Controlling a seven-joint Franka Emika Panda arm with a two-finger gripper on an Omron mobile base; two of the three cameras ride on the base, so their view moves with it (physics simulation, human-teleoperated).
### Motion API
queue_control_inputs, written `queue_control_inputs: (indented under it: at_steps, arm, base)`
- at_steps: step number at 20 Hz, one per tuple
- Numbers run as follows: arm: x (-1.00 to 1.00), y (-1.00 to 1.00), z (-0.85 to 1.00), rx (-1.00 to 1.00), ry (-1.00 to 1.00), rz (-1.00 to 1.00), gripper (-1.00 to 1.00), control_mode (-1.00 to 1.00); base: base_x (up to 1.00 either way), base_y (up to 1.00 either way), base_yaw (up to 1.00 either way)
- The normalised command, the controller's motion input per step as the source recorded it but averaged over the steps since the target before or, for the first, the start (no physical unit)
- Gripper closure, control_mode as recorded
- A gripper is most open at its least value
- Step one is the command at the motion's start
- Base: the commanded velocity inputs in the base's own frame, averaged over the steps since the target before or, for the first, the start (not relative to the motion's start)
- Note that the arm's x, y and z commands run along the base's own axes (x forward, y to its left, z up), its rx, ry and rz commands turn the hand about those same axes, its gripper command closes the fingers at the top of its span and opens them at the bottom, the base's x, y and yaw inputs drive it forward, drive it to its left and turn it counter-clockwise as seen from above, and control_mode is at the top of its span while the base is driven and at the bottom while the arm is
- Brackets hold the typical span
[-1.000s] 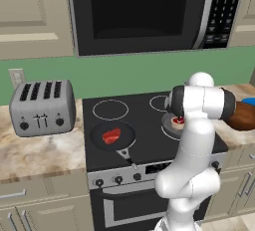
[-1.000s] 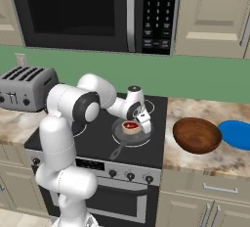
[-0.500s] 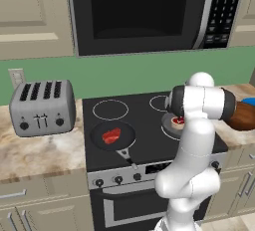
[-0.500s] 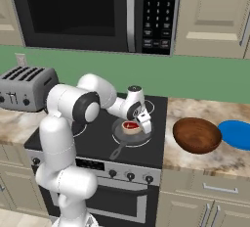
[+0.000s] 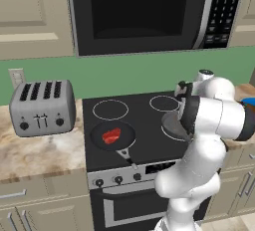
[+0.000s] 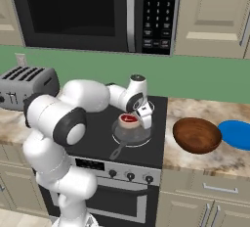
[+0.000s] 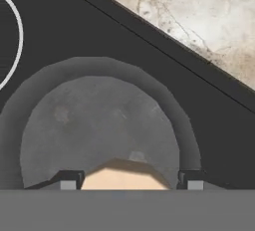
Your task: Place one of the steaks on the plate and the other in the bowl. Then place the bowl in the fridge.
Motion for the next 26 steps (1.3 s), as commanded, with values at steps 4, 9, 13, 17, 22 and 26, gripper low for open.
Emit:
queue_control_inputs:
  at_steps: [4, 9, 13, 17, 22, 26]
  arm:
    - [-0.82, 0.03, 0.56, 0.02, 0.02, -0.06, 1.00, -1.00]
    - [-0.96, 0.57, 0.38, 0.00, 0.00, -0.02, 1.00, -1.00]
    - [-0.61, 0.44, 0.42, 0.03, 0.06, -0.07, 1.00, -1.00]
    - [-0.74, 0.38, 0.22, 0.01, 0.01, -0.02, 1.00, -1.00]
    - [-0.16, 0.15, 0.02, 0.00, 0.01, 0.00, 1.00, -1.00]
    - [0.00, 0.00, 0.00, 0.00, 0.00, 0.00, 1.00, -1.00]
  base:
    - [0.00, 0.00, 0.00]
    - [0.00, 0.00, 0.00]
    - [0.00, 0.00, 0.00]
    - [0.00, 0.00, 0.00]
    - [0.00, 0.00, 0.00]
    - [0.00, 0.00, 0.00]
